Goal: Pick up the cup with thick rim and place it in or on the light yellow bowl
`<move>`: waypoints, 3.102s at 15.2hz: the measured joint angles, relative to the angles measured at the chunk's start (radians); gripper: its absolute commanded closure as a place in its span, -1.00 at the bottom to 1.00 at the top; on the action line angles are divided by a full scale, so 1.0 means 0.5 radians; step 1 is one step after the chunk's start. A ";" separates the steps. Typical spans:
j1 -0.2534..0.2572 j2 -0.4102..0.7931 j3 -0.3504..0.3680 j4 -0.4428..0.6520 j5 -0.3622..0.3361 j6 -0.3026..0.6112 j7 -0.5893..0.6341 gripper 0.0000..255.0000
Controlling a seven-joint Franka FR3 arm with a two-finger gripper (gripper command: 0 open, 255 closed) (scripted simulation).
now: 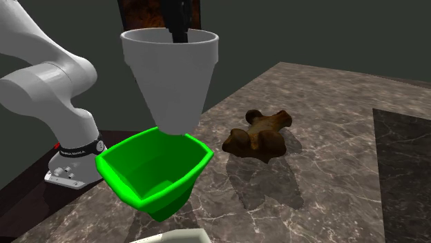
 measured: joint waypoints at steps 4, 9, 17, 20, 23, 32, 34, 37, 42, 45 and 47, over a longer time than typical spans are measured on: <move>-0.046 0.113 -0.139 0.146 -0.015 -0.005 -0.188 1.00; -0.109 0.292 -0.330 0.351 -0.001 0.004 -0.451 1.00; -0.223 0.719 -0.622 0.827 0.167 -0.025 -0.895 1.00; -0.236 0.743 -0.641 0.796 0.179 0.029 -0.927 1.00; -0.235 0.730 -0.638 0.709 0.171 0.103 -0.916 1.00; -0.239 0.695 -0.639 0.432 0.148 0.349 -0.891 1.00; -0.240 0.698 -0.642 0.379 0.148 0.405 -0.889 1.00; -0.243 0.703 -0.645 0.306 0.148 0.481 -0.888 1.00; -0.244 0.712 -0.648 0.257 0.150 0.540 -0.886 1.00; -0.244 0.711 -0.648 0.254 0.150 0.541 -0.886 -1.00; -0.244 0.711 -0.648 0.255 0.150 0.542 -0.886 -1.00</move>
